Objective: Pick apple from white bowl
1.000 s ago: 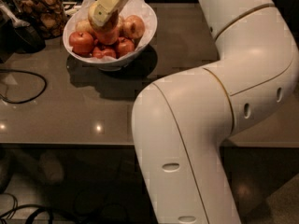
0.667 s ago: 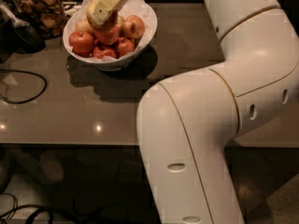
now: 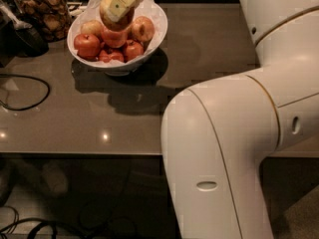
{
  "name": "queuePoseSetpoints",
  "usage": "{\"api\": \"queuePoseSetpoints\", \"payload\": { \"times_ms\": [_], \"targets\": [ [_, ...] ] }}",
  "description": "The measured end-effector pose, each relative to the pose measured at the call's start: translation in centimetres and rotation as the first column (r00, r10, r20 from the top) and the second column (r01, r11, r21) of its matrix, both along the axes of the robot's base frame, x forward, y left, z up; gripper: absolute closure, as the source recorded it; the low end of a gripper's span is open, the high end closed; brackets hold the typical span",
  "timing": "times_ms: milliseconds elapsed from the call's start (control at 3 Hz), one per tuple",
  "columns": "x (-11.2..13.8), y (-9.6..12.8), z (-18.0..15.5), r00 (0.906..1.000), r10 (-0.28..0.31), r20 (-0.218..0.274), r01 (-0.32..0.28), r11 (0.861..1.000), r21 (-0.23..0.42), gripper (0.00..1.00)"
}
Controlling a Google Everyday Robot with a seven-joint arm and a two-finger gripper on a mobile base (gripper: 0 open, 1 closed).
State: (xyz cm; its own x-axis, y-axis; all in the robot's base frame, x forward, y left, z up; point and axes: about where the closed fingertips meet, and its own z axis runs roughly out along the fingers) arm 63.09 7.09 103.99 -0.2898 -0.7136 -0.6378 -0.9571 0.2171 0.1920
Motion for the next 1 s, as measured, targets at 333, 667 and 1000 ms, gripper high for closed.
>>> {"api": "queuePoseSetpoints", "payload": {
  "times_ms": [333, 667, 1000],
  "targets": [
    [-1.1, -2.4, 0.8, 0.999, -0.04, -0.021, 0.041, 0.999, 0.004, 1.0],
    [-2.7, -4.9, 1.1, 0.9952, -0.08, -0.055, 0.081, 0.997, 0.0, 1.0],
    [-1.8, -4.3, 1.2, 0.9944, -0.098, -0.038, 0.099, 0.995, 0.023, 1.0]
  ]
}}
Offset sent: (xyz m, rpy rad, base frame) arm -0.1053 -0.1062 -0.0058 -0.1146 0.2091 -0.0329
